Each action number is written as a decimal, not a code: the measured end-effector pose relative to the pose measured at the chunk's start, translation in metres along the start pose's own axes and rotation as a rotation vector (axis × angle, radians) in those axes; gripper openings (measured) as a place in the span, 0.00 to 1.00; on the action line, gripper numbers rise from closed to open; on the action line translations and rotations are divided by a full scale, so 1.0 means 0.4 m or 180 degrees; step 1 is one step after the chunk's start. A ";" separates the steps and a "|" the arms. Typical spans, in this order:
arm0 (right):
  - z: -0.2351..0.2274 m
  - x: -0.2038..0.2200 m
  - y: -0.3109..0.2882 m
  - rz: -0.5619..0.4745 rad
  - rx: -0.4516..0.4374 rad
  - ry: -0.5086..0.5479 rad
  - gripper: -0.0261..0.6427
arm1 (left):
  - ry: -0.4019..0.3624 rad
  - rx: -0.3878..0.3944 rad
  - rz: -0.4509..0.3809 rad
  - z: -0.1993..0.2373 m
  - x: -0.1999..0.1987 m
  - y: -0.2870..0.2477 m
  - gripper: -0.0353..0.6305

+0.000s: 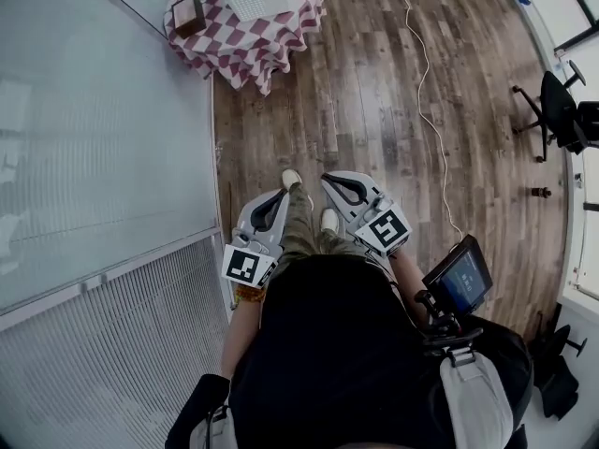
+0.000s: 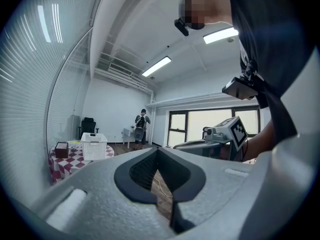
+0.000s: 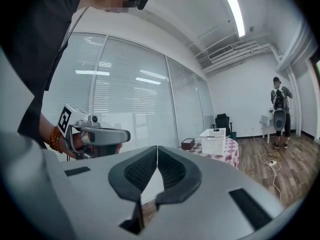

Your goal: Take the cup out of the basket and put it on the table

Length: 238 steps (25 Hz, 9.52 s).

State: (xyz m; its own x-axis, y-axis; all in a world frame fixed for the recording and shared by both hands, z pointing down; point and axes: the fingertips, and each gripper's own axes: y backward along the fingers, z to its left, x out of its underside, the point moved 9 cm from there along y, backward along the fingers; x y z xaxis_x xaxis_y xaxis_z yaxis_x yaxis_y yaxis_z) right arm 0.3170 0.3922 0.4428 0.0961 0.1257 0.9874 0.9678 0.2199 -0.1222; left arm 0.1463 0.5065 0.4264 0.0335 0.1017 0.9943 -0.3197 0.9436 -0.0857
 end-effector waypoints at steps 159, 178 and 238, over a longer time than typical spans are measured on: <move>-1.774 -0.219 -1.220 0.0197 0.0615 -0.0534 0.06 | -0.0897 0.0230 0.3833 1.749 0.224 -1.710 0.09; -1.755 -0.270 -1.299 0.0265 0.0252 -0.0265 0.06 | -0.0996 0.0028 0.3027 1.710 -0.027 -1.704 0.09; -1.244 -0.504 -1.638 -0.0004 -0.0675 0.0521 0.06 | -0.0461 -0.0549 -0.0170 1.724 -0.311 -1.065 0.09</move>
State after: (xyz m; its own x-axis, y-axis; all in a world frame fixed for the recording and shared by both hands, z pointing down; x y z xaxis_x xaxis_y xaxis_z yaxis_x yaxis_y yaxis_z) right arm -0.2207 -0.2588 0.3738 0.1146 -0.0363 0.9928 0.9934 0.0101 -0.1143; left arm -0.3747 -0.1253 0.3835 -0.0942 0.0156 0.9954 -0.1539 0.9876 -0.0300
